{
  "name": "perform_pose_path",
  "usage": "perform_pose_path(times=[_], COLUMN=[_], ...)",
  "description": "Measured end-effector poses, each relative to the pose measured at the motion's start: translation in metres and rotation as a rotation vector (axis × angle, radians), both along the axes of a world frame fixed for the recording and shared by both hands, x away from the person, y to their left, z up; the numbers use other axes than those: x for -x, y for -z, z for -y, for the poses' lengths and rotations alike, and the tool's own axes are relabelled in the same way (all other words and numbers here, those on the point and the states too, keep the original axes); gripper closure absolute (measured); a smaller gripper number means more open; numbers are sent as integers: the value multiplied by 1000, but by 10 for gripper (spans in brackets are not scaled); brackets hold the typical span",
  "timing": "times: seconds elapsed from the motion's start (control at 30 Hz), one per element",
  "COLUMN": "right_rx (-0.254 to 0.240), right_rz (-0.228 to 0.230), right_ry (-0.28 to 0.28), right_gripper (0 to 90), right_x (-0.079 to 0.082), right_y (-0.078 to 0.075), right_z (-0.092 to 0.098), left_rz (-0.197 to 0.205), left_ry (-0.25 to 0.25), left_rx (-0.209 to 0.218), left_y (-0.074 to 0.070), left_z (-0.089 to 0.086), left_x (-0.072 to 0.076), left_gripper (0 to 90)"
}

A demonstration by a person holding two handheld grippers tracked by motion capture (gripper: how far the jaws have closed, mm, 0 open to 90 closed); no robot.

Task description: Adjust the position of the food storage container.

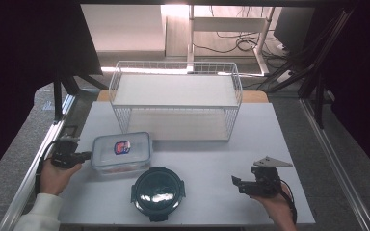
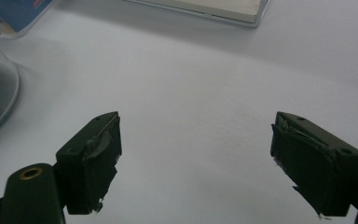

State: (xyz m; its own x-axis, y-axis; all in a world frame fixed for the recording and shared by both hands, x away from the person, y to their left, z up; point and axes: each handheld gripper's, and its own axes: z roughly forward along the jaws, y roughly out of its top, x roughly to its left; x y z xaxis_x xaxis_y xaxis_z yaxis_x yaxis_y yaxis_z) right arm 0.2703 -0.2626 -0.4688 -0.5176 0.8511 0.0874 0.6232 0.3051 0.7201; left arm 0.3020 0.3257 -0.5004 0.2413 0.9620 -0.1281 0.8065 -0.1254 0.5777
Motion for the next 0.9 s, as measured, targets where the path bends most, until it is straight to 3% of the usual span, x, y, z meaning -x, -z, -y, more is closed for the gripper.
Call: perform_pose_path(times=[0.2,0.77,0.9], right_rx=[1,3,5], right_rz=[-4,-7,-8], right_ry=[2,1,0], right_gripper=[159,159,159], right_x=[0,0,-1], right_y=[1,2,3], right_z=[1,1,1], left_rz=[1,7,-8], left_ry=[30,121,150], left_rx=[39,63,69], left_y=[1,0,2], left_z=[12,72,84], left_x=[-8,-31,-36], left_gripper=[899,899,899])
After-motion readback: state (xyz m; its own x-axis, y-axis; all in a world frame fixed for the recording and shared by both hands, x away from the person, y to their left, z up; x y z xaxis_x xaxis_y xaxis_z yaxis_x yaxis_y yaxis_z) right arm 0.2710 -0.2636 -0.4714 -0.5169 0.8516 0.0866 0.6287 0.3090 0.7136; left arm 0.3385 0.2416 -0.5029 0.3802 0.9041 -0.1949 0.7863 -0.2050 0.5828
